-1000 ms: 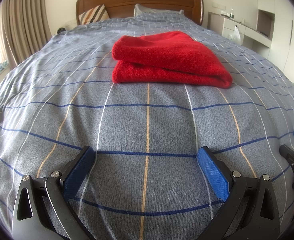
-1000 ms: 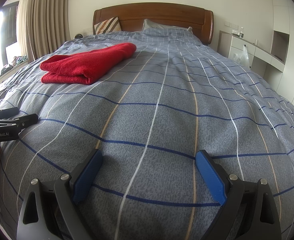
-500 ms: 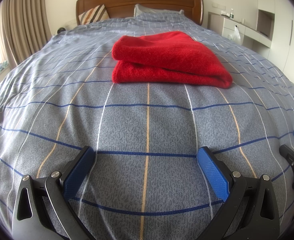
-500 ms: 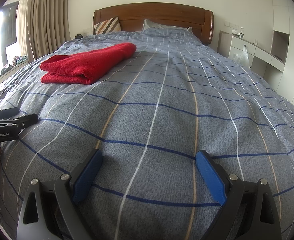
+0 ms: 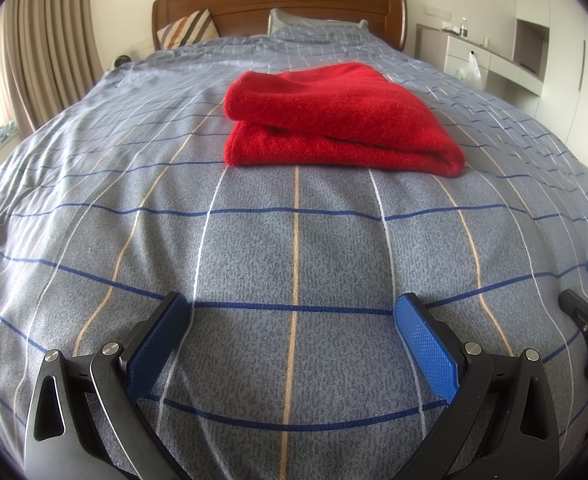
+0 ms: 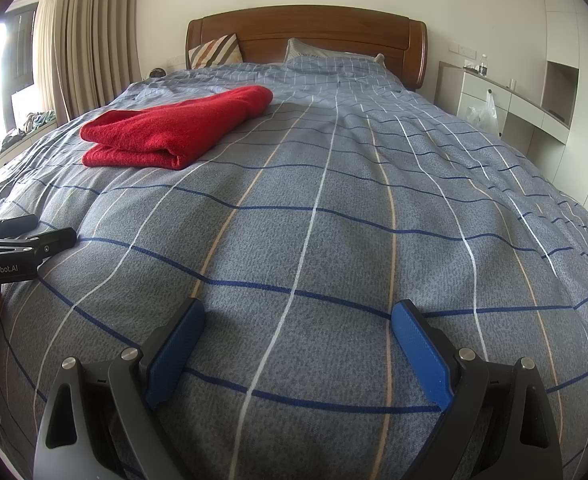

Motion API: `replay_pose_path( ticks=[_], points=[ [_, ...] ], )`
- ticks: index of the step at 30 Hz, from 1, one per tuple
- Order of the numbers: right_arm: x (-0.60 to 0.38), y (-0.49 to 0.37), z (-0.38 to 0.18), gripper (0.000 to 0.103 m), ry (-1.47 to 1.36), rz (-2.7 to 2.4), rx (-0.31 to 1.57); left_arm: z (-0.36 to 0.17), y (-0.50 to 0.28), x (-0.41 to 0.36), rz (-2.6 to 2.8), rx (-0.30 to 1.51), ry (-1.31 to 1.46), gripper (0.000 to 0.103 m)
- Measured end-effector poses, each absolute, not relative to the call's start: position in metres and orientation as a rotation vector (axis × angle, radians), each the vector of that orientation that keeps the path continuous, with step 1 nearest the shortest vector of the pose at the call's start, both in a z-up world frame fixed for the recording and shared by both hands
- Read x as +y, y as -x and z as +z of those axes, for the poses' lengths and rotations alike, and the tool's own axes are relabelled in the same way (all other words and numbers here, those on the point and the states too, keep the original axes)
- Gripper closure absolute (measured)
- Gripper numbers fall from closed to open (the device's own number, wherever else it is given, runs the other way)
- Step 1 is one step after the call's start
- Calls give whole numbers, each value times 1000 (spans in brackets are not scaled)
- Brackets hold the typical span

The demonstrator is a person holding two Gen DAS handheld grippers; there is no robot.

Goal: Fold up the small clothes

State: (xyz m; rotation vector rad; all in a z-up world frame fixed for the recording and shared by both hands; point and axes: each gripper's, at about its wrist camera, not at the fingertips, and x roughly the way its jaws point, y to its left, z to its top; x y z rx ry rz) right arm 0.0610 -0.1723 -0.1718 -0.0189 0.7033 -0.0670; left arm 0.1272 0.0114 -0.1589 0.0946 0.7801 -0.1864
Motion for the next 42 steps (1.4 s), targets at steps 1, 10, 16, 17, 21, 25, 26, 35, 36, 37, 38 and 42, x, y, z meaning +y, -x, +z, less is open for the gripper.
replay_pose_path(
  ticks=[1,10,16,17,21,25,26,35,36,37,38,42],
  points=[
    [-172,-61,-172,9,19,-67,703,-159,-127,11,-186,780,-95,0],
    [-172,-61,-172,9,19,-67,703,-159,-127,11,-186,780,-95,0],
    [-172,-61,-172,9,20,-67,703,-159,-127,11,-186,780,-95,0],
    [-172,-61,-172,9,20,-67,703,-159,-127,11,-186,780,-95,0],
    [-172,-61,-172,9,20,-68,703,-159,-127,11,-185,785,-96,0],
    [-173,-61,-171,9,18,-64,710,-151,-133,13,-200,861,-110,0],
    [-174,-62,-169,8,21,-60,725,-145,-138,15,-219,895,-113,1],
    [-202,-135,-108,4,-239,134,782,-72,-254,91,-252,880,229,1],
    [-205,-156,-104,4,-306,165,781,-74,-274,91,-267,913,264,1],
    [-208,-177,-102,4,-375,198,790,-77,-293,88,-290,947,294,1],
    [-210,-200,-104,4,-440,228,806,-83,-310,83,-327,984,320,1],
    [-210,-292,-122,5,-618,295,888,-118,-354,53,-357,1133,278,1]
  ],
)
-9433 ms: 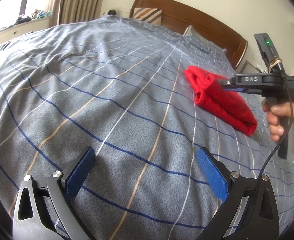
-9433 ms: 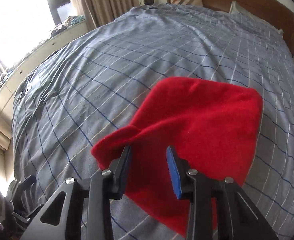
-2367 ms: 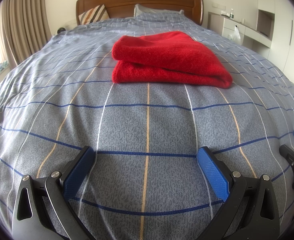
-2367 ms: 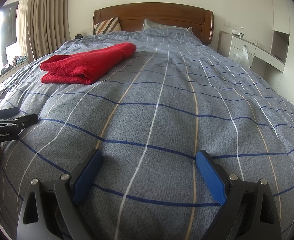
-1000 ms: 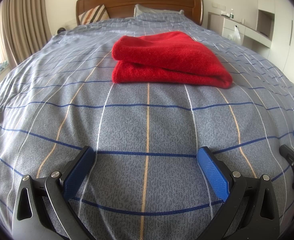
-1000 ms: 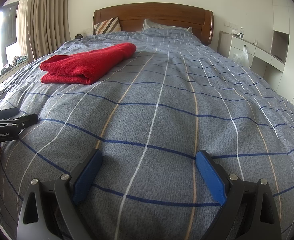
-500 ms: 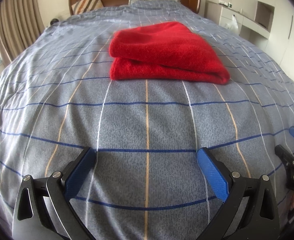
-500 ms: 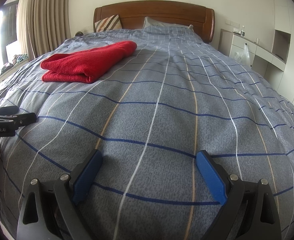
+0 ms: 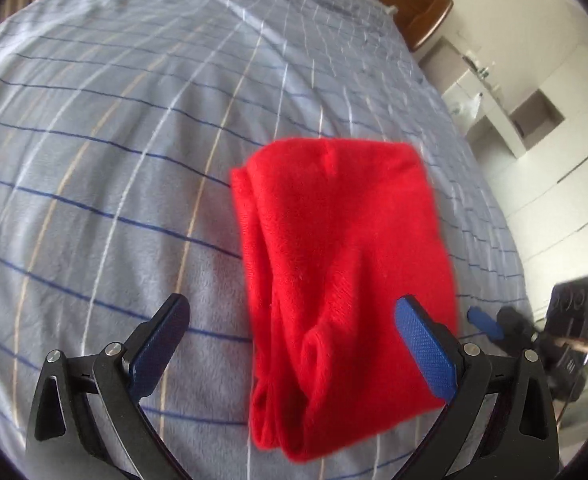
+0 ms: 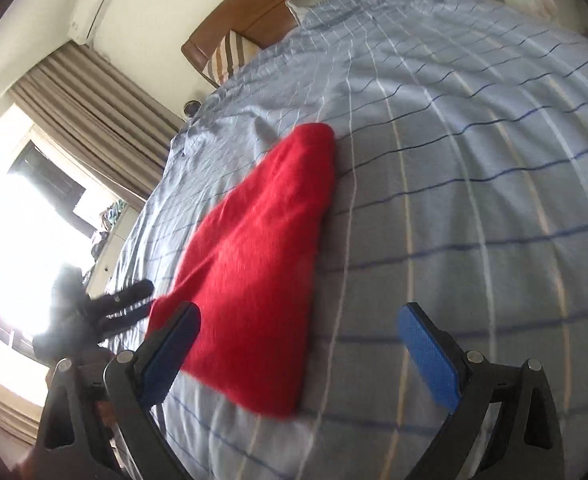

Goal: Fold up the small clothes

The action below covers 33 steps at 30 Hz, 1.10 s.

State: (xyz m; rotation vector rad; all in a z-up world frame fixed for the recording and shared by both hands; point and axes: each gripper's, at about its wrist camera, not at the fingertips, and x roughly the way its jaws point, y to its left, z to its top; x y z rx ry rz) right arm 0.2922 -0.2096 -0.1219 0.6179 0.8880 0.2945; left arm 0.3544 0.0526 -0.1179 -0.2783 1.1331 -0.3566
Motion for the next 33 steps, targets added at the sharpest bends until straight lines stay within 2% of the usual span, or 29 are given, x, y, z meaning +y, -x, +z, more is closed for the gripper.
replay_pose_path(
  ticks=[3,4,6,7,8,9,10,12,16,19,20,21,22,23,25,27,28,29,30,33],
  points=[
    [-206,-341,-142,8,-733,322,945,-140,-364,44,-291,1179,203,1],
    [-203,-353,-149,13,-766,323,966,-140,-365,43,-293,1172,197,1],
    [-194,-370,-157,30,-771,328,990,-137,-362,41,-290,1164,187,1],
    [-185,-377,-157,60,-729,344,1003,-137,-362,39,-291,1162,175,3],
    [-173,-382,-154,82,-643,336,1020,-137,-361,35,-300,1157,156,27],
    [-159,-383,-148,82,-526,297,1019,-136,-360,31,-331,1153,147,71],
    [-144,-381,-140,83,-415,268,996,-134,-358,27,-349,1158,144,82],
    [-119,-370,-119,83,-269,266,919,-119,-353,26,-328,1114,118,85],
    [-104,-343,-59,83,-198,331,751,-63,-334,38,-354,975,113,86],
    [-103,-337,-25,83,-209,361,684,-29,-330,48,-367,921,137,85],
    [-106,-343,-21,82,-230,365,685,-28,-333,50,-367,929,145,80],
    [-112,-349,-22,80,-255,356,701,-33,-339,49,-355,957,138,65],
    [-117,-357,-29,72,-279,338,737,-44,-344,48,-326,987,115,53],
    [-126,-364,-41,52,-302,311,794,-56,-342,49,-269,1006,74,33],
    [-140,-359,-69,27,-302,215,889,-74,-325,51,-172,992,-20,31],
    [-155,-332,-88,27,-260,181,920,-79,-290,53,-137,937,-84,26],
    [-160,-315,-93,24,-224,179,929,-79,-272,53,-116,899,-102,21],
    [-163,-297,-97,18,-184,168,934,-77,-255,51,-90,857,-114,8],
    [-166,-278,-99,16,-144,153,932,-73,-239,50,-63,811,-124,2],
    [-167,-223,-95,11,-66,125,907,-59,-190,40,-32,679,-137,0]
  ],
)
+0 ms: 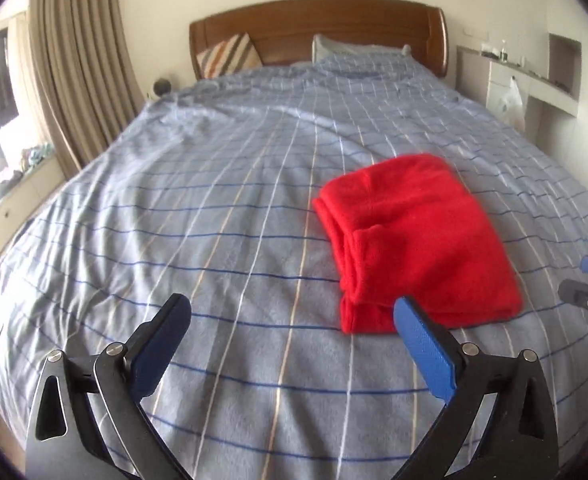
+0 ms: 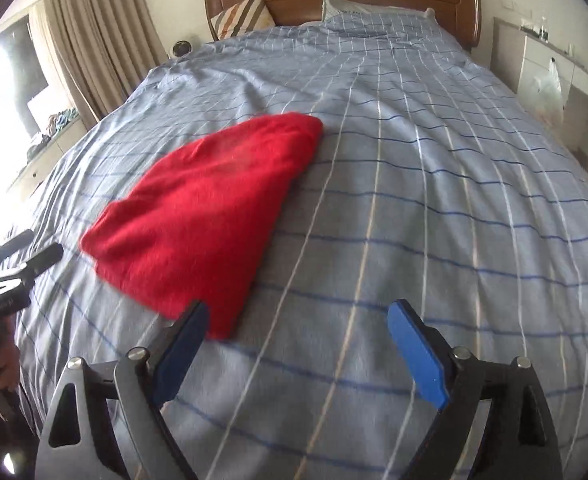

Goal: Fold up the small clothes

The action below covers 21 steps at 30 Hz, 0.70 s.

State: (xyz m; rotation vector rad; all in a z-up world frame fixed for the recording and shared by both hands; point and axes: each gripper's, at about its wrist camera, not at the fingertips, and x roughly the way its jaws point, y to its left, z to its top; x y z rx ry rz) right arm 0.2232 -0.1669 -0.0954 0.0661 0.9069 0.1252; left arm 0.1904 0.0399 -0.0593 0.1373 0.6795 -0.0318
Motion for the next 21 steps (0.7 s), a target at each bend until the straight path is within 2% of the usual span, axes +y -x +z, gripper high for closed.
replay_pose_path(
  ticks=[5,21],
  points=[
    [-147,-158,-63,1,-9,110,832,-41,-148,27,-31,693,-70,0],
    [-106,-65,-31,1,52,92,784,-39,-68,8,13,760,-162,0]
  ],
)
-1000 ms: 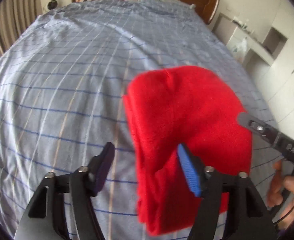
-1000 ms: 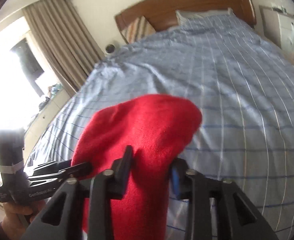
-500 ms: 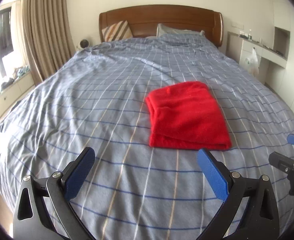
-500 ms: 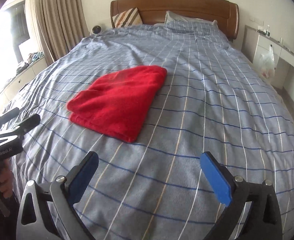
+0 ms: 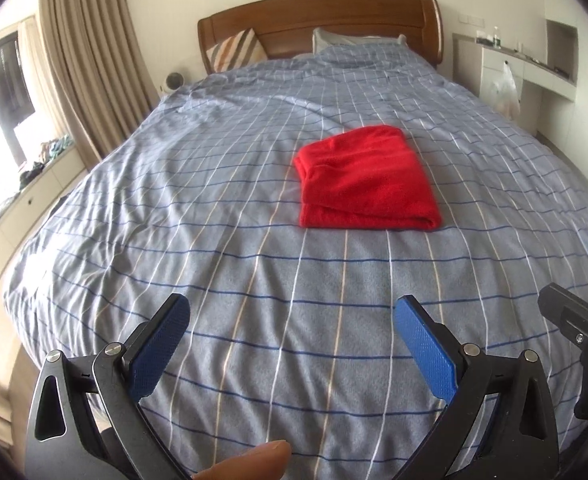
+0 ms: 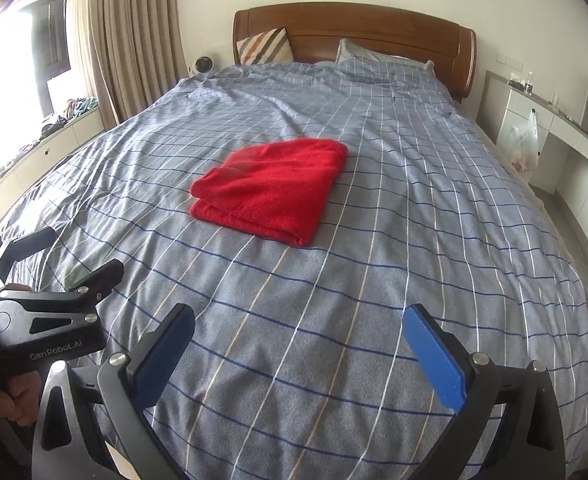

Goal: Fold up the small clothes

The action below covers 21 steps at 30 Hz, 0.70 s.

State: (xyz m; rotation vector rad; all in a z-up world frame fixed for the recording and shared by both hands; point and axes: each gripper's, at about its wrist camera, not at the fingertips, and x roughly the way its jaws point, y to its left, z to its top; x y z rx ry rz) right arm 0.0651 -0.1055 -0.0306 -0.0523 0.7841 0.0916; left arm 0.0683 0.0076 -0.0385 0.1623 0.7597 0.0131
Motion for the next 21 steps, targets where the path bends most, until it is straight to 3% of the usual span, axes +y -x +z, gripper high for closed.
replay_pose_path(
  ticks=[21],
  points=[
    [-87,-21,7,1,129,96,783,4,-30,16,78,800,-117,0]
  ],
)
